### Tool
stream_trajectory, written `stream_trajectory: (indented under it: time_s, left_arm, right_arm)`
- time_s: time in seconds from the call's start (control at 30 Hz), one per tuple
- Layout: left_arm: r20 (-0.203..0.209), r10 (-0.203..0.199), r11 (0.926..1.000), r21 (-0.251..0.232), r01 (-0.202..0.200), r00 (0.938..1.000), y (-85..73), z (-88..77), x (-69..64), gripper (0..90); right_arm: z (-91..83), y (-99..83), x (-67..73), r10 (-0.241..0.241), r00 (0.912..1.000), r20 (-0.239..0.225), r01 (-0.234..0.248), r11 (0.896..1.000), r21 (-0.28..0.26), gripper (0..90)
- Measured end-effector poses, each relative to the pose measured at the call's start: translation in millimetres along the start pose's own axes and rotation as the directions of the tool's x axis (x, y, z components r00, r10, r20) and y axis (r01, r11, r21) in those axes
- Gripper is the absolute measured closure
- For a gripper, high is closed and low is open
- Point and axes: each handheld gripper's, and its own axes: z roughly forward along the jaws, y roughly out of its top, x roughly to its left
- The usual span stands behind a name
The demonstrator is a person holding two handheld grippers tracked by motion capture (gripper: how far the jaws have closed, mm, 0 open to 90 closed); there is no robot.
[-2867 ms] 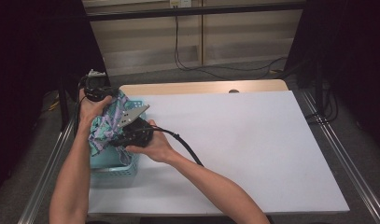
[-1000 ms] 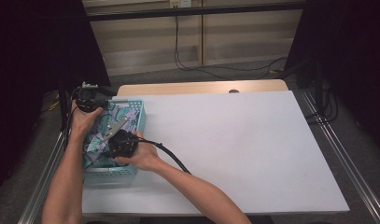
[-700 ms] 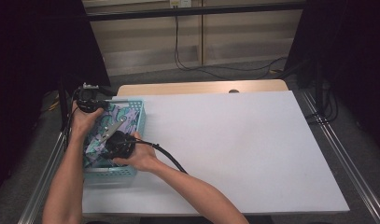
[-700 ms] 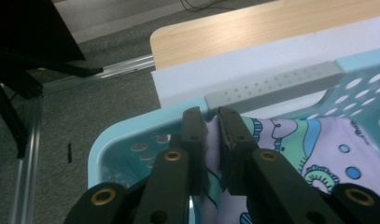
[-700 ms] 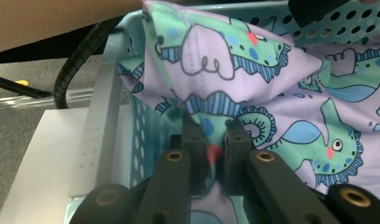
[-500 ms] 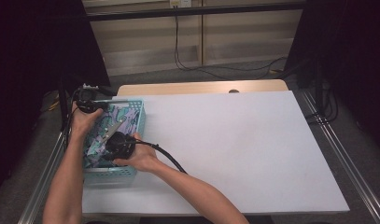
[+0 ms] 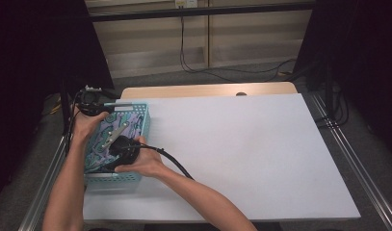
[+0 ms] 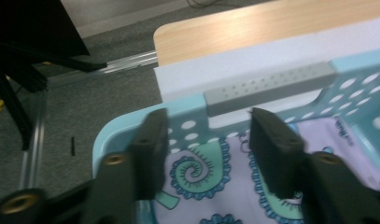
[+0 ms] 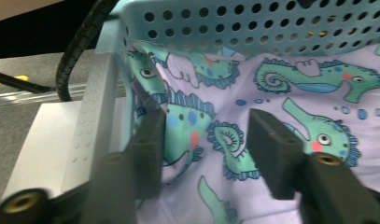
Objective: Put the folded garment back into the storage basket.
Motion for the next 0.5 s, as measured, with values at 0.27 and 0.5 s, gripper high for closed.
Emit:
stream_trajectory:
  time_s: [0.27,0.5]
  left_arm:
    - [0.001,-0.008,0.9990,-0.044,0.008,1.0000,4.1,-8.4,-6.1,20.6]
    - [0.024,-0.023,0.9967,-0.078,0.024,0.9995,6.7,-19.2,-9.8,9.4]
  right_arm:
    - [-13.0,1.2,-5.9,0.025,0.9996,0.010,-0.025,0.999,-0.032,23.9]
    - [-26.2,-1.8,-8.9,0.055,0.9977,0.040,-0.052,0.995,-0.080,16.5]
